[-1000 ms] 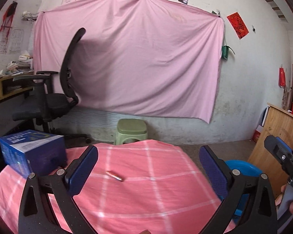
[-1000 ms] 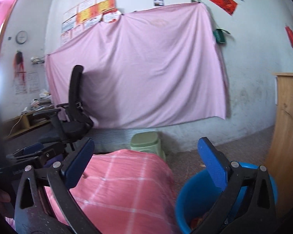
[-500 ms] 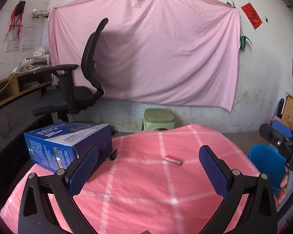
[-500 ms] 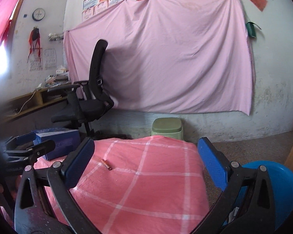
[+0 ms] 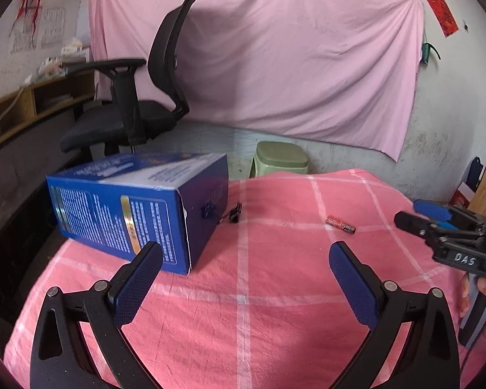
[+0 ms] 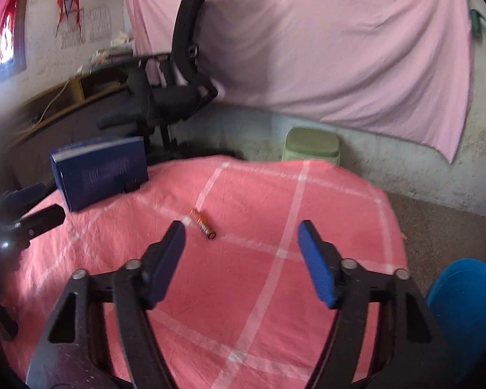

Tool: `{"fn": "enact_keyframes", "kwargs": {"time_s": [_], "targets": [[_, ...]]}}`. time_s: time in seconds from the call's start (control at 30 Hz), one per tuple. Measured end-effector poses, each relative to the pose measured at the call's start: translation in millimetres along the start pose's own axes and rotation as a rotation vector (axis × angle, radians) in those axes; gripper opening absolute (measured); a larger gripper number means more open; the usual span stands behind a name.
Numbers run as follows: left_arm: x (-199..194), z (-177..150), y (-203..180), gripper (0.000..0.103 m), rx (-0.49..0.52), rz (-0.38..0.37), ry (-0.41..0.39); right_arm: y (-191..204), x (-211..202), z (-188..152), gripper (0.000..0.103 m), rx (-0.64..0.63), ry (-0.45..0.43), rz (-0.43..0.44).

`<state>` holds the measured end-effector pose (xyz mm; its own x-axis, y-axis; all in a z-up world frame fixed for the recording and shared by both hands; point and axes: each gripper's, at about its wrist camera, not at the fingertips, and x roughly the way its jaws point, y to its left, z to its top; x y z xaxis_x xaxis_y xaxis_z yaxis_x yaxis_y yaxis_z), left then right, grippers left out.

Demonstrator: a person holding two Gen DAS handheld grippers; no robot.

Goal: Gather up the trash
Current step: 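Move both grippers back over the bed toward the battery and clip, then grasp the orange battery with right gripper while left grasps the black binder clip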

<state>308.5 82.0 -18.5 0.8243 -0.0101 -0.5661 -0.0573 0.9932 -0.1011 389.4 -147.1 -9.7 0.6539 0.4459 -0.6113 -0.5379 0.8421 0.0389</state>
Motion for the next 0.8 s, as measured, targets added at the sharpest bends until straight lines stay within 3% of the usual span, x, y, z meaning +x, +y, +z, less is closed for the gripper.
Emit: {"fn": "enact_keyframes", "kwargs": {"time_s": [0.13,0.2,0.4,0.5,0.63,0.8], "targets": [[13,1,6,0.079,-0.025,-0.038,0.063,6,25,3,0.063,-0.032,0.111,0.043],[15,2,3,0.079,-0.017,-0.028,0.064,9,36,5,0.061,-0.056,0.143,0.060],[25,1,-3,0.061,0.019,-0.042,0.094,22,64,14,0.054,-0.123,0.229,0.106],[27,2,-5,0.056,0.026,-0.063,0.088,23,73,14,0.031,-0.127,0.265,0.135],[37,9,-17,0.046,0.067,-0.057,0.093,19,66,7,0.030,-0.116,0.274,0.151],[65,18,-34,0.045,0.121,0.018,0.136,-1,36,-9,0.030,-0.046,0.259,0.137]]}}
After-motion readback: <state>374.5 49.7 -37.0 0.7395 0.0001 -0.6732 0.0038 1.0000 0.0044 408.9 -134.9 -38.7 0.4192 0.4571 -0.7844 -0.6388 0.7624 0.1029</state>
